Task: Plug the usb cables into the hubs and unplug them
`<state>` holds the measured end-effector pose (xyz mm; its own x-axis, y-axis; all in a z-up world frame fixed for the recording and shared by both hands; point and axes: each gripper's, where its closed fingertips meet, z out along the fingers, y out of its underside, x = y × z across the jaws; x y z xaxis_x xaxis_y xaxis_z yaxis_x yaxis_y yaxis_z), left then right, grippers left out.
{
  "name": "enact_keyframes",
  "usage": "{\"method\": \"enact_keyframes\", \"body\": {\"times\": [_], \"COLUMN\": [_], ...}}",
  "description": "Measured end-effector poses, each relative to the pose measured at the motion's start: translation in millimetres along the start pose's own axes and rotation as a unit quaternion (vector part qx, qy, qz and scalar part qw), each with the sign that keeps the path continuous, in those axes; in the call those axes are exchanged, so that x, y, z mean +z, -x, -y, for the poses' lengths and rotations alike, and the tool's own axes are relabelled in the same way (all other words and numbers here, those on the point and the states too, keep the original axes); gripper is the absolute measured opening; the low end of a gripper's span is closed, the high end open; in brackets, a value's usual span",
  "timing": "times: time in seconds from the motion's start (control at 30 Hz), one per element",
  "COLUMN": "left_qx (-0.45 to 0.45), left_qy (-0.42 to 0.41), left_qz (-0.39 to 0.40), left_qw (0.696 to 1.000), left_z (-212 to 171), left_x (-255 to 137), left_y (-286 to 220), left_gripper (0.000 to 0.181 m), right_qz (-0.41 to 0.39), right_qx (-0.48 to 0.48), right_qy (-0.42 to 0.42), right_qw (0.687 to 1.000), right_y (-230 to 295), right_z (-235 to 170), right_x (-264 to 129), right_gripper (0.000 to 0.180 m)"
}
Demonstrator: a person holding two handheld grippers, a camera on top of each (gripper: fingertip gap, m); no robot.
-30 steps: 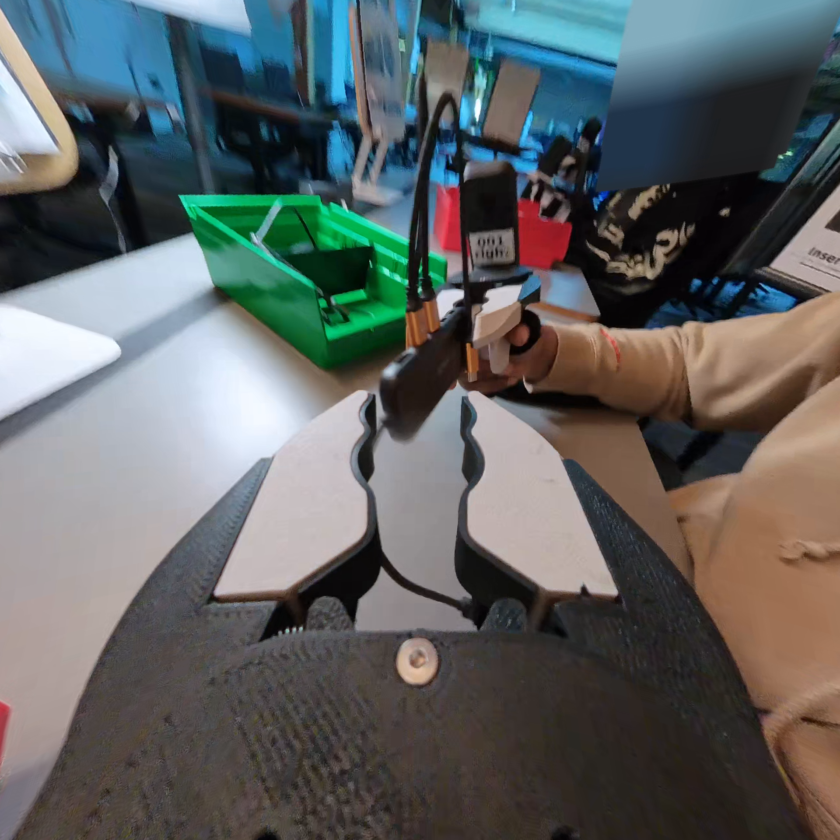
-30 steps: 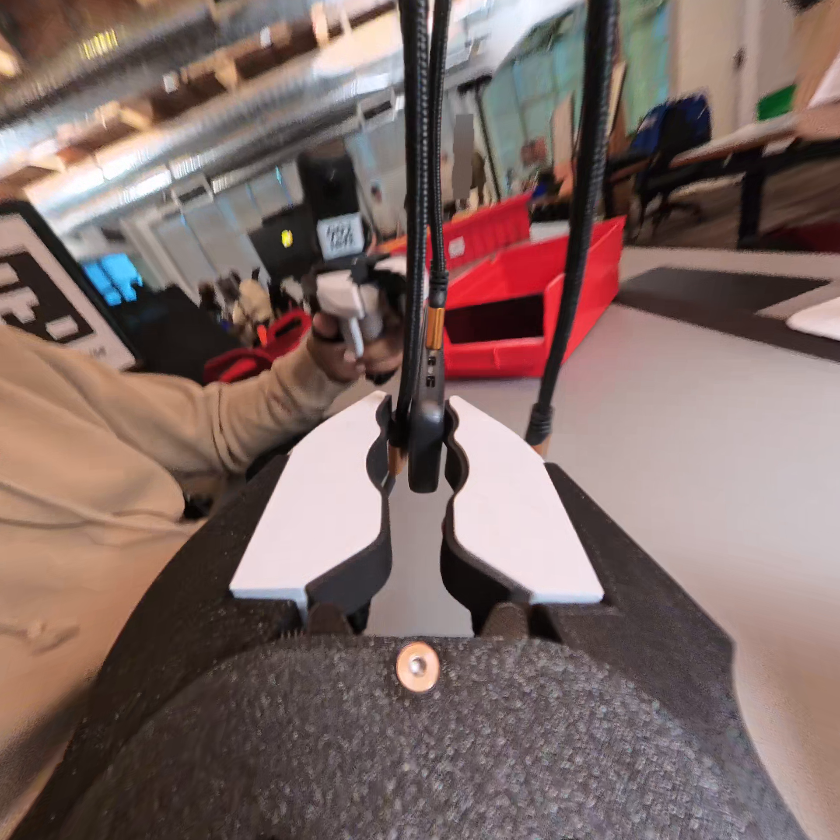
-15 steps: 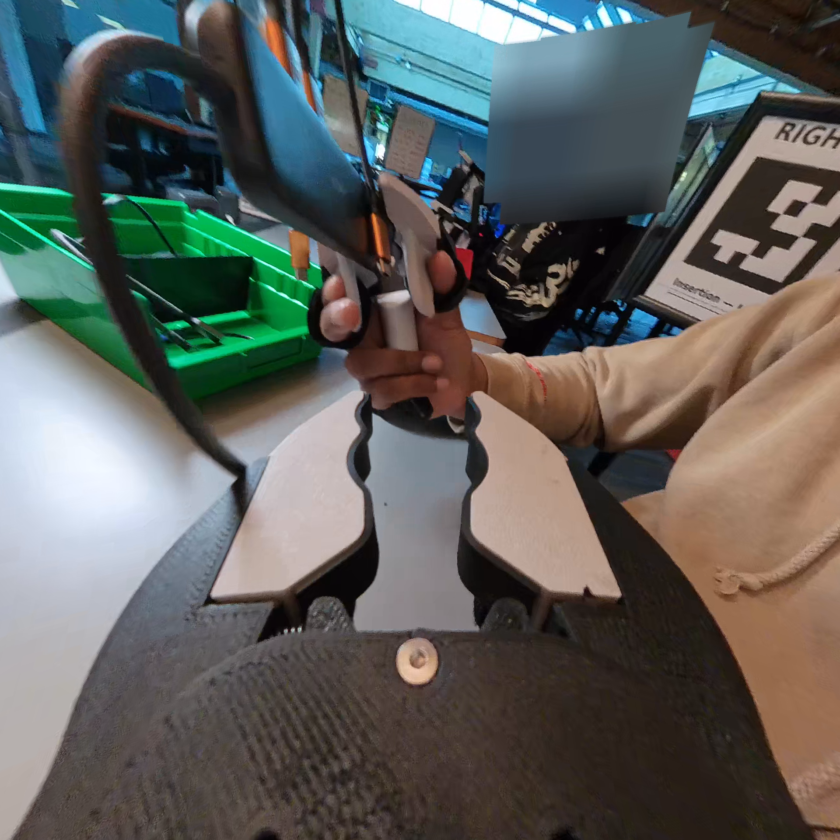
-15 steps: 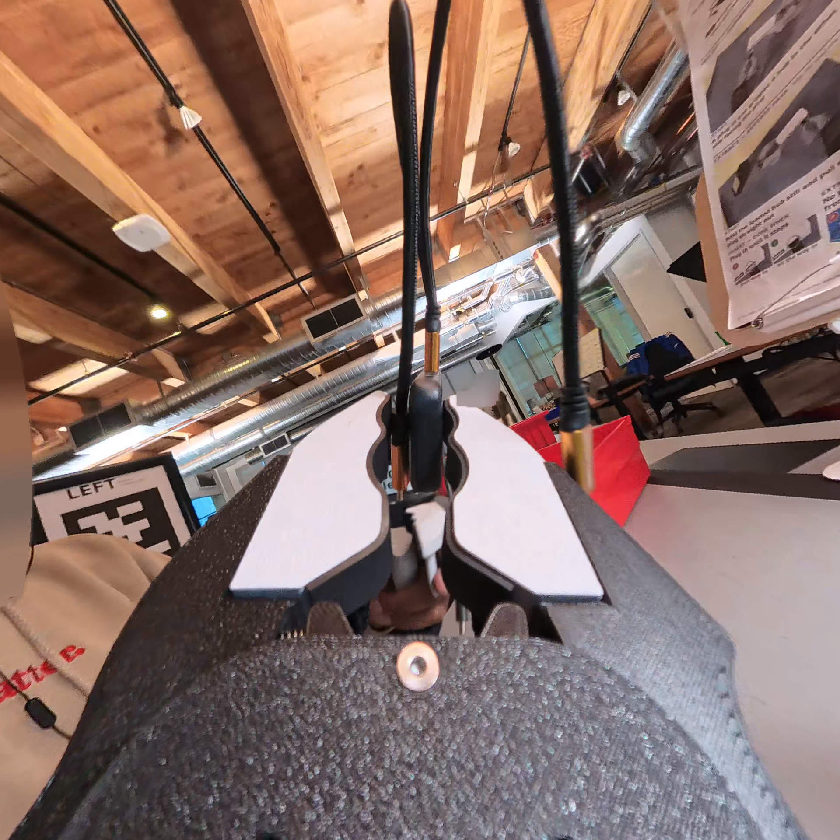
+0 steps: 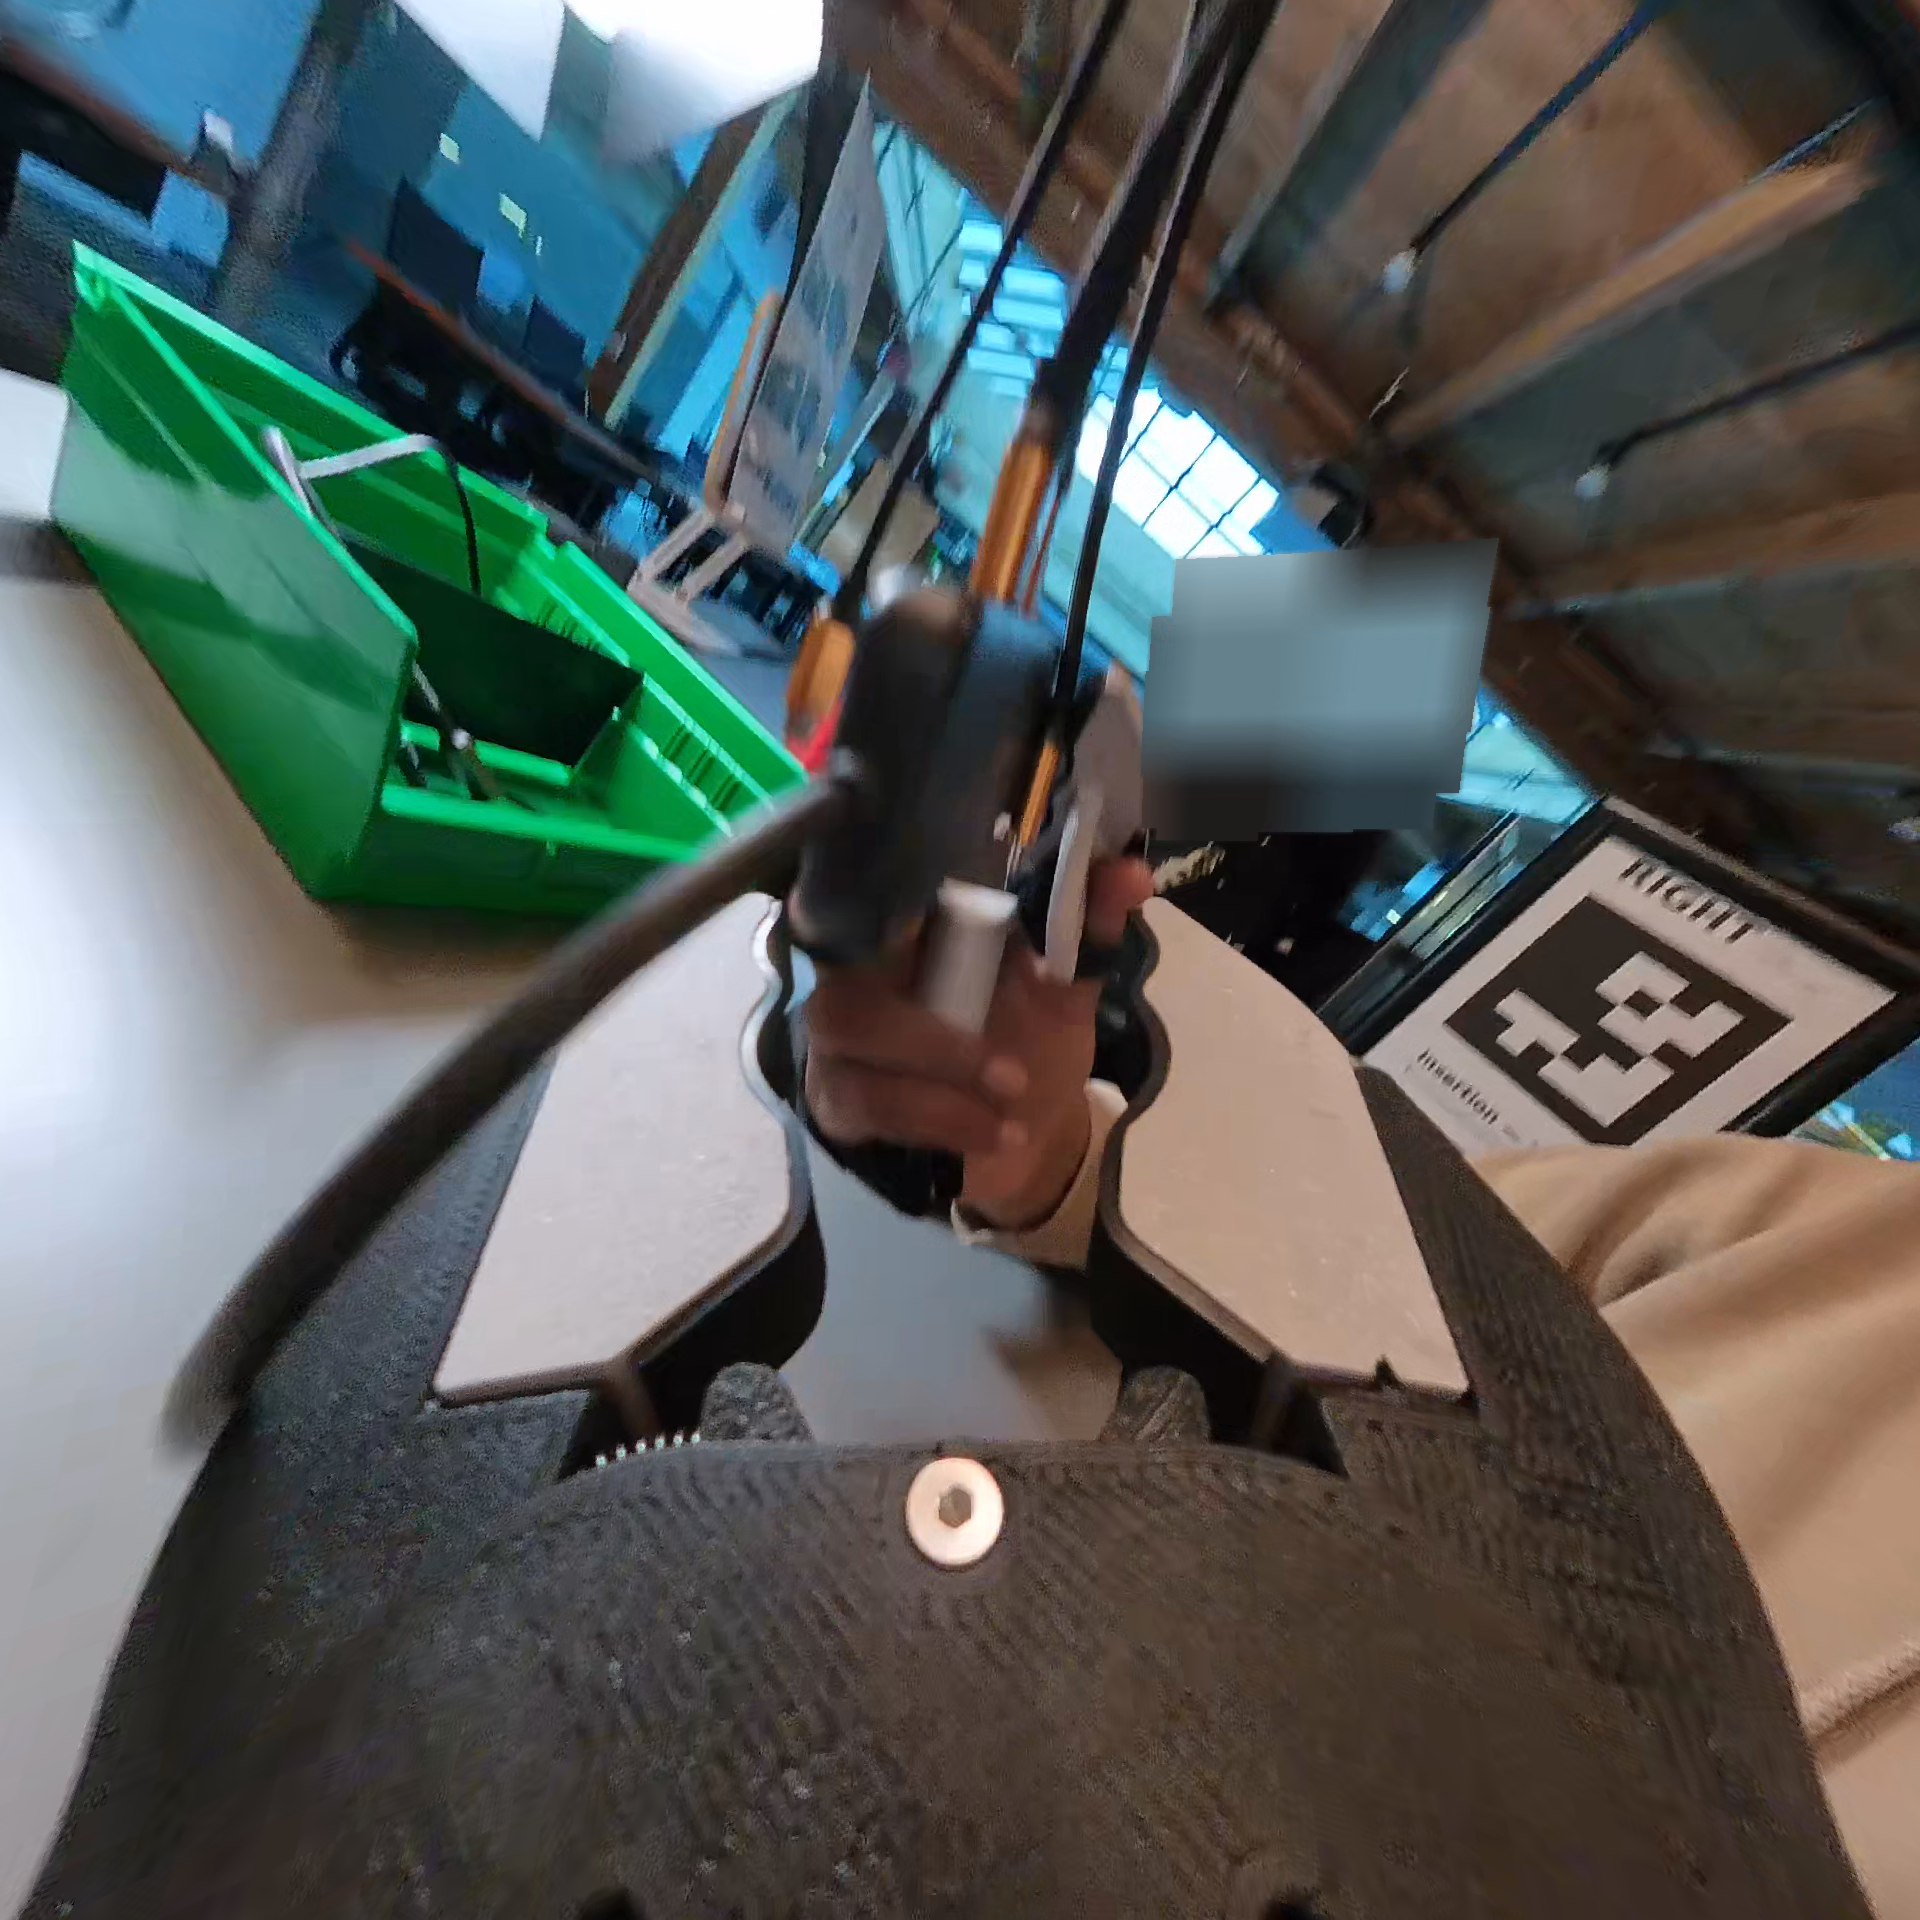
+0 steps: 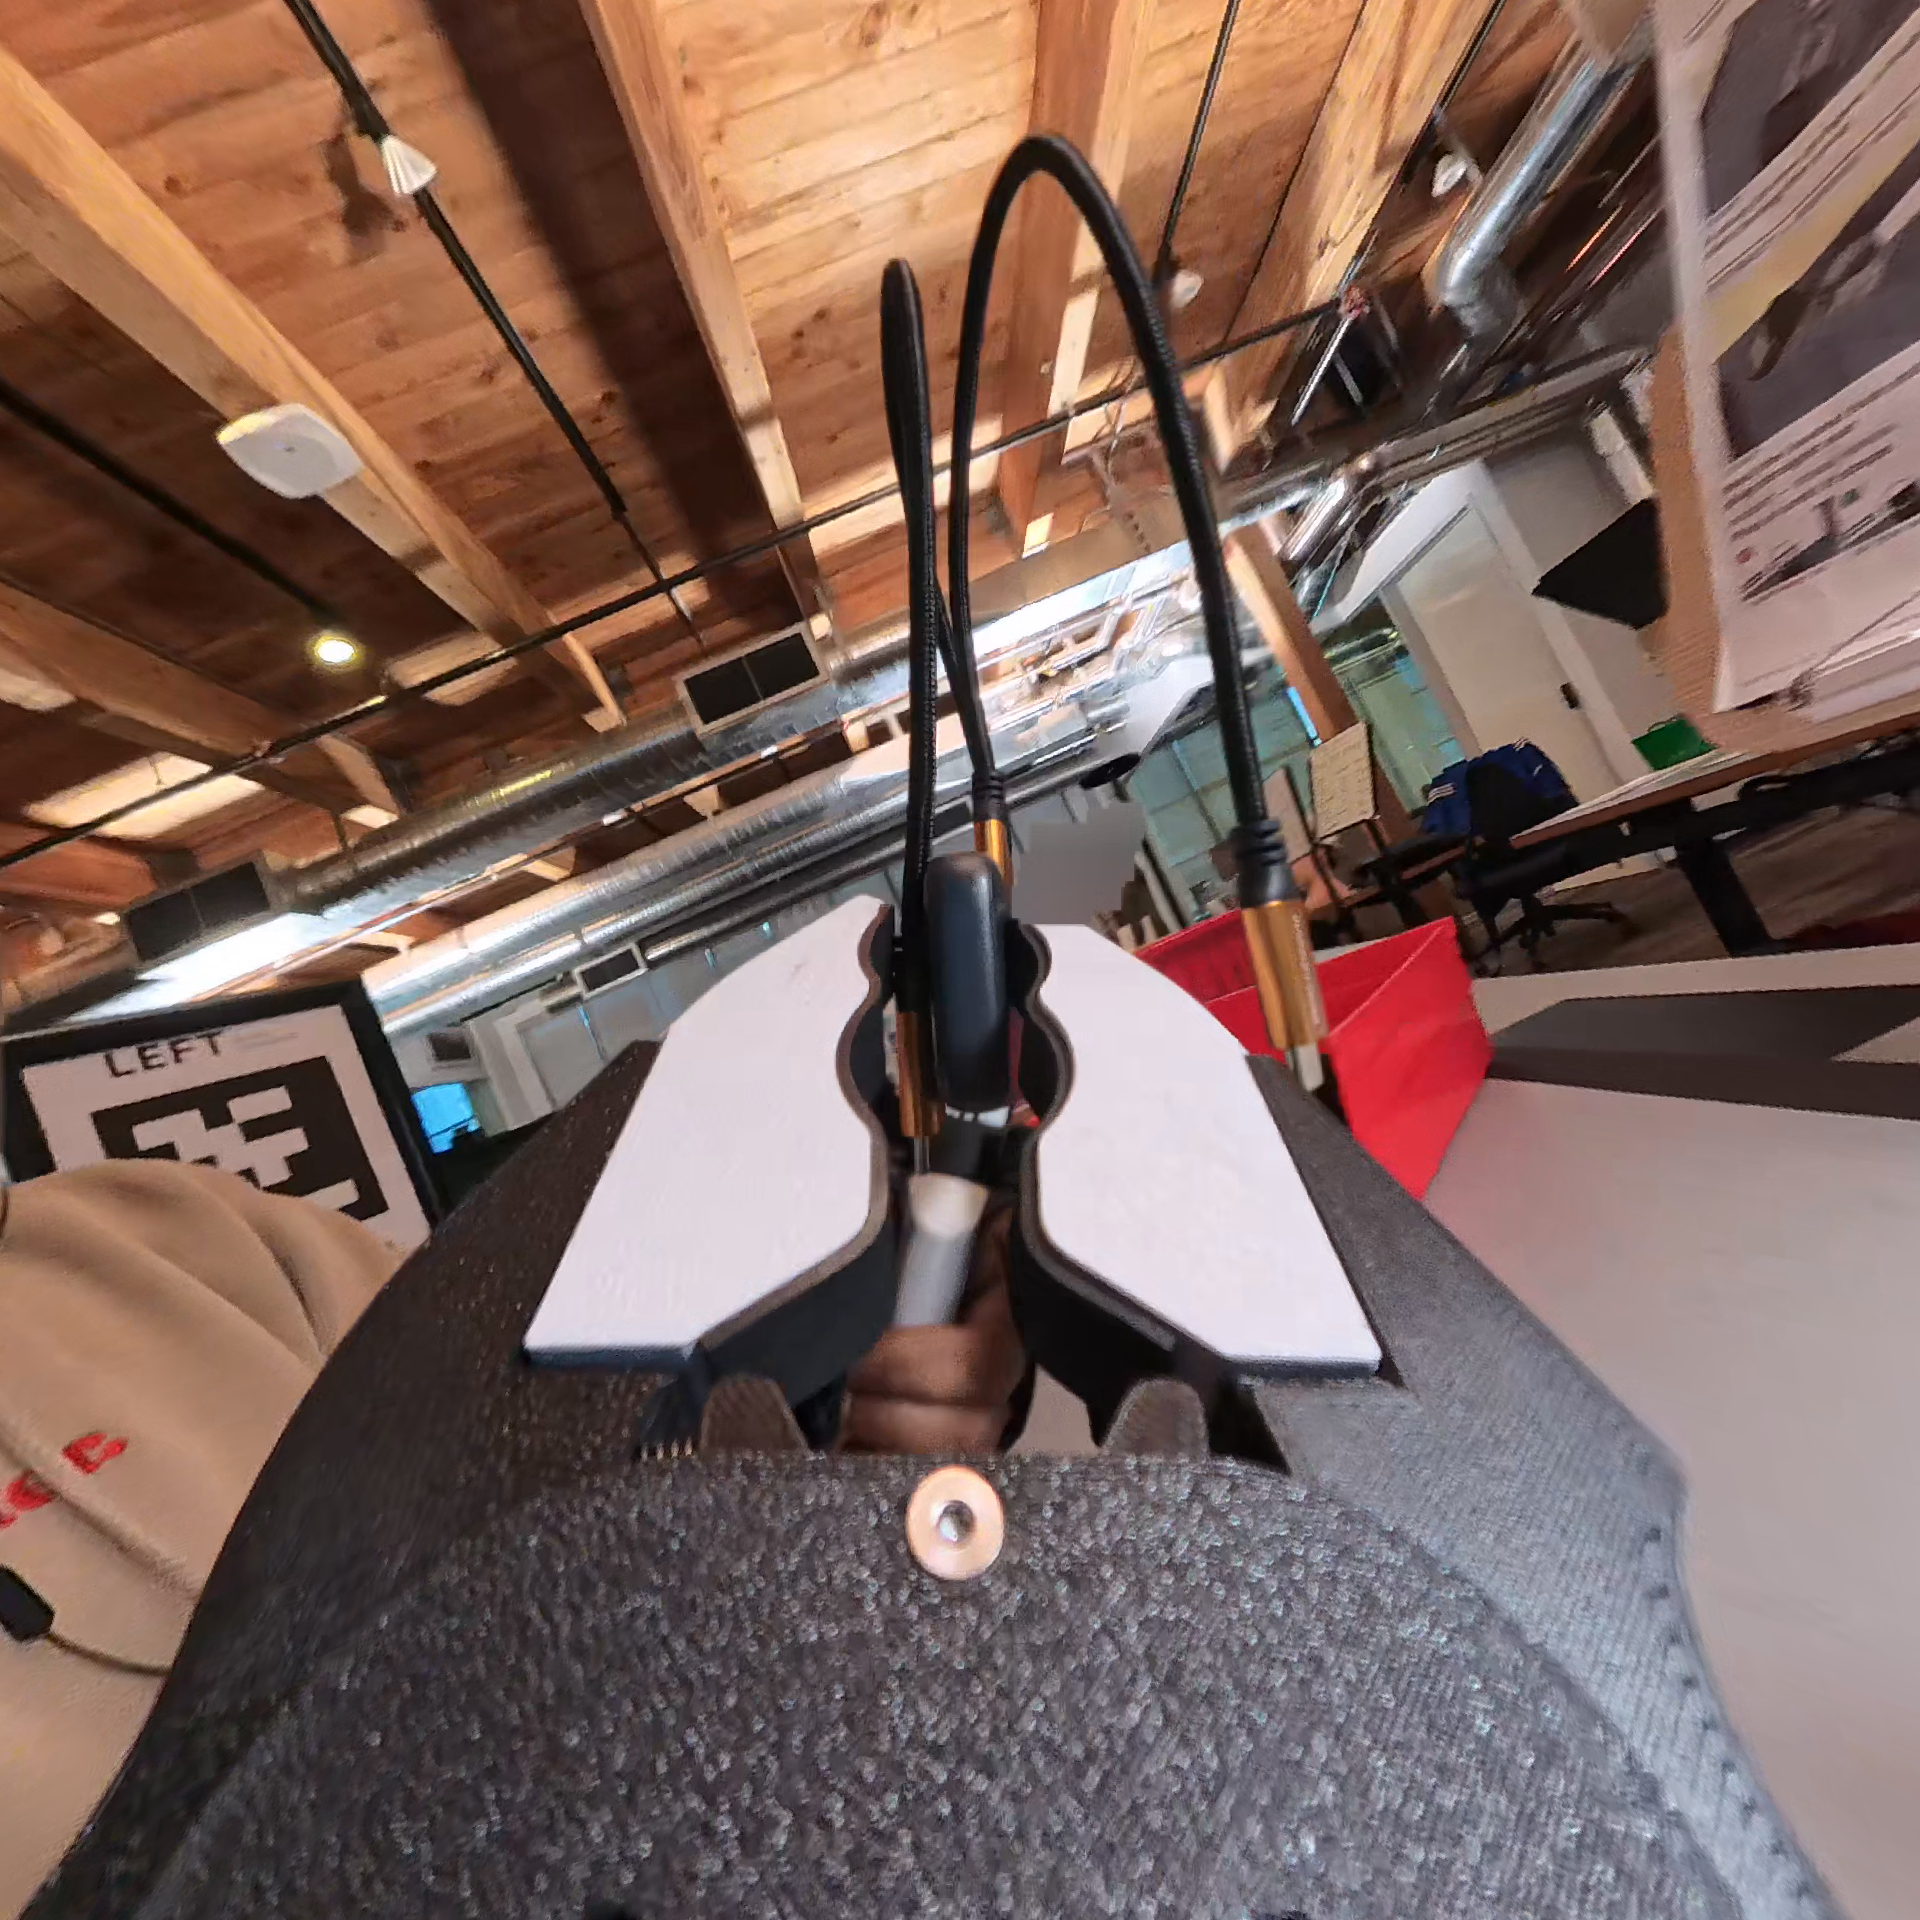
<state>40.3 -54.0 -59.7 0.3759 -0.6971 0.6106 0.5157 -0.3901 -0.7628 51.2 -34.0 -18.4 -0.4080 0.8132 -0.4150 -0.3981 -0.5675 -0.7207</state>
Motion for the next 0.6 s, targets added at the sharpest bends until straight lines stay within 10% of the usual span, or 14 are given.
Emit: {"method": "enact_keyframes", "body": {"times": [0.2,0.4,0.6], "left_qx": [0.114,0.222,0.225], "left_qy": [-0.058,-0.007,0.039], "left_qz": [-0.006,0.057,0.101], "left_qw": [0.992,0.973,0.968], "left_z": [40,62,80], "left_x": [-24,-43,-78], "left_y": [-11,-9,10], "left_gripper": [0.014,0.012,0.013], "right_qz": [0.009,-0.059,-0.164], "right_qx": [0.026,0.034,-0.152], "right_qy": [0.078,0.275,0.292], "right_qw": [0.997,0.959,0.930], "right_y": [3,-24,-61], "right_z": [-41,-96,-38], "right_x": [10,-1,-21], "right_gripper": [0.020,0.024,0.045]}}
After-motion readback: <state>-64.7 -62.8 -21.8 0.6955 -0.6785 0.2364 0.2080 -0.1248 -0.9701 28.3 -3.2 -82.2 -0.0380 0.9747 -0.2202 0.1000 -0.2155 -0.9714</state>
